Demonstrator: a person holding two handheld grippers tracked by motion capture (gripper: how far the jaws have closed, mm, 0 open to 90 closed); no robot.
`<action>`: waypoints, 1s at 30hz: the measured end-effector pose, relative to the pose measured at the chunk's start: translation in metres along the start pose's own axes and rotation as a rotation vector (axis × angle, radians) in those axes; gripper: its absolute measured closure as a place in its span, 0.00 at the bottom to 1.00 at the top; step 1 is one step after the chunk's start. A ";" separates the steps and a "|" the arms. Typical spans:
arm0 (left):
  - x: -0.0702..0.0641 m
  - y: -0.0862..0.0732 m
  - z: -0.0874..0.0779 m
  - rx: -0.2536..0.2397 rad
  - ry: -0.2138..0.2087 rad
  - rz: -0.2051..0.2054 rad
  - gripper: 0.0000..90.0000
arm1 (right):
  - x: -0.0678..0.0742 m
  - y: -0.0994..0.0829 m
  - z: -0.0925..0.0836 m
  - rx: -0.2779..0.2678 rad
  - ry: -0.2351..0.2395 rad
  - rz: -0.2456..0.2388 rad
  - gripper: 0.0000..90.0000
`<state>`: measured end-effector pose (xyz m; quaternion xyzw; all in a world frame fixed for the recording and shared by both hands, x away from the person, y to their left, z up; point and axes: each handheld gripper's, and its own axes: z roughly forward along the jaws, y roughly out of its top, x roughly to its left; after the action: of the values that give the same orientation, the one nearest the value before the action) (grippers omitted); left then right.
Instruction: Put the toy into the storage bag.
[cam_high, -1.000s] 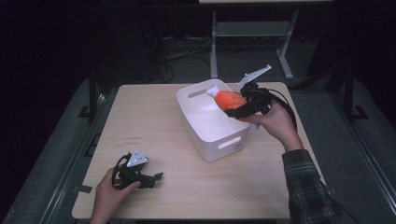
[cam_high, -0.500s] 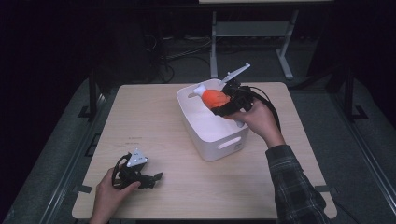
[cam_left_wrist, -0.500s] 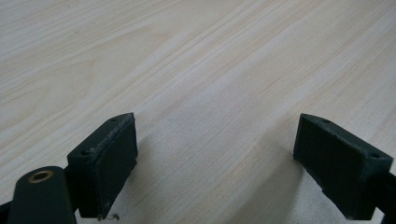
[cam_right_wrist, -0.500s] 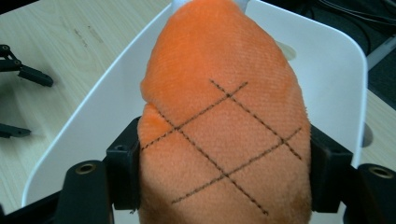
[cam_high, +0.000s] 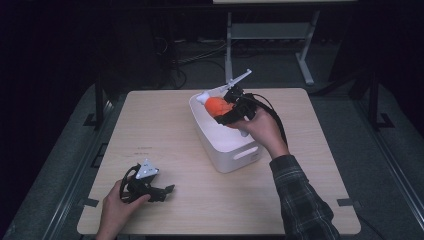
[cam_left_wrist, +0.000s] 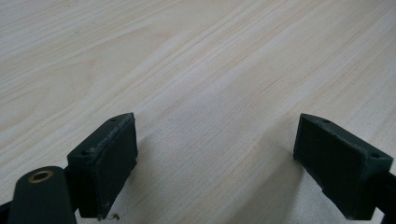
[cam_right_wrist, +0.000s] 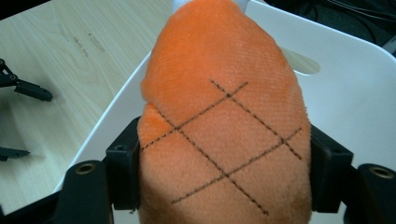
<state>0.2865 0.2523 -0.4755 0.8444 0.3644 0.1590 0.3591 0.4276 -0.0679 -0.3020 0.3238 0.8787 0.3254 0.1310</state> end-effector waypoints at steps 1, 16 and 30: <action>0.000 0.000 0.000 0.000 0.000 0.000 0.14 | 0.001 0.001 0.001 0.003 0.000 0.001 0.32; 0.000 0.000 0.000 0.000 0.000 -0.001 0.14 | 0.010 0.001 0.021 0.037 -0.021 0.007 0.31; 0.000 0.000 0.000 -0.002 0.002 -0.002 0.14 | 0.013 -0.010 0.028 0.069 -0.014 0.021 0.29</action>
<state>0.2864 0.2521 -0.4756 0.8435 0.3655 0.1598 0.3597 0.4256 -0.0515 -0.3296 0.3397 0.8850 0.2939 0.1225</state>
